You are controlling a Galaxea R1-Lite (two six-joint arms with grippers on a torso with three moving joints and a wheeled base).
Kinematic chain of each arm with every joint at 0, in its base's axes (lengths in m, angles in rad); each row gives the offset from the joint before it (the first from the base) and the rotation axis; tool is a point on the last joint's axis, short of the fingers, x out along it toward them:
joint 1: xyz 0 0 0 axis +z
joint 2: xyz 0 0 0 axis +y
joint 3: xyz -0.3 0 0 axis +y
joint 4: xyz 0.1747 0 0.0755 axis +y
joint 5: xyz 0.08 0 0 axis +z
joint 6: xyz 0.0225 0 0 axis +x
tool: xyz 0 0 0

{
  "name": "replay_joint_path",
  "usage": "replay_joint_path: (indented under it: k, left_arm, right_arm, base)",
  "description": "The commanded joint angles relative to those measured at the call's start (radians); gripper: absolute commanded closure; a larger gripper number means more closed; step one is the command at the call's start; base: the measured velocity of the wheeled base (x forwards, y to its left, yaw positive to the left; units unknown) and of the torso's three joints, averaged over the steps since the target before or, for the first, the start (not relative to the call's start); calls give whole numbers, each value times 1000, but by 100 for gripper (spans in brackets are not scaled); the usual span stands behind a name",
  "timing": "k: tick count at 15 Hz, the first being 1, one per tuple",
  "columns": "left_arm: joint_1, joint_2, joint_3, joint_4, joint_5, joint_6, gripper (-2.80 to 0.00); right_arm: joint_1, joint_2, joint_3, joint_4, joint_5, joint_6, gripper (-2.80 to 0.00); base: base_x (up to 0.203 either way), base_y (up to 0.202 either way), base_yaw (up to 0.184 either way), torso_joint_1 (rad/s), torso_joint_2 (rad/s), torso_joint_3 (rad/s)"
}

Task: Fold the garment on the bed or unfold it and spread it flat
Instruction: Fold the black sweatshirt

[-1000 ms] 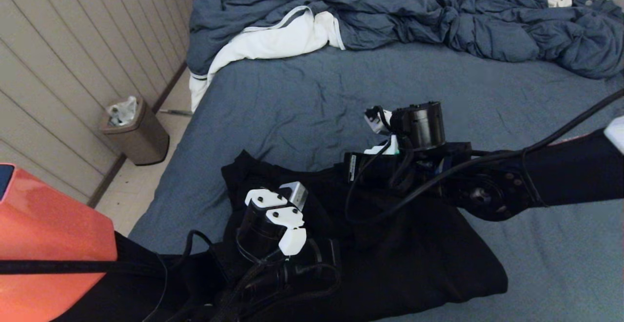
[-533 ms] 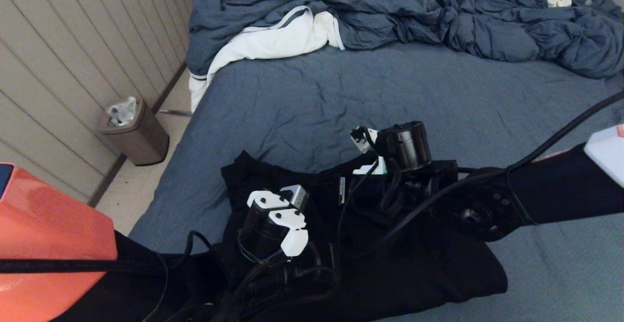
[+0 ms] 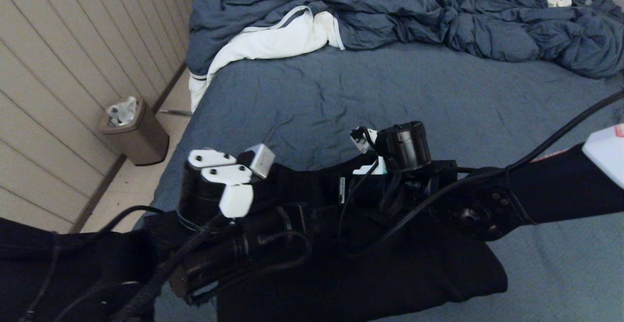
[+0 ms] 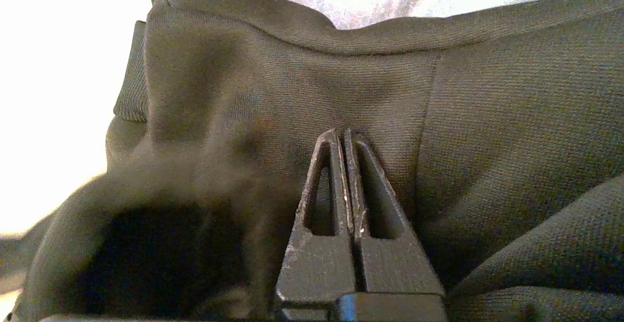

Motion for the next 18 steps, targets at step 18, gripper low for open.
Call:
replay_joint_path:
  k: [18]
  left_arm:
    - [233, 68, -30, 1, -161, 25, -280]
  right_arm:
    - [80, -322, 358, 7, -2, -20, 0]
  base:
    - [0, 0, 0, 0, 0, 0]
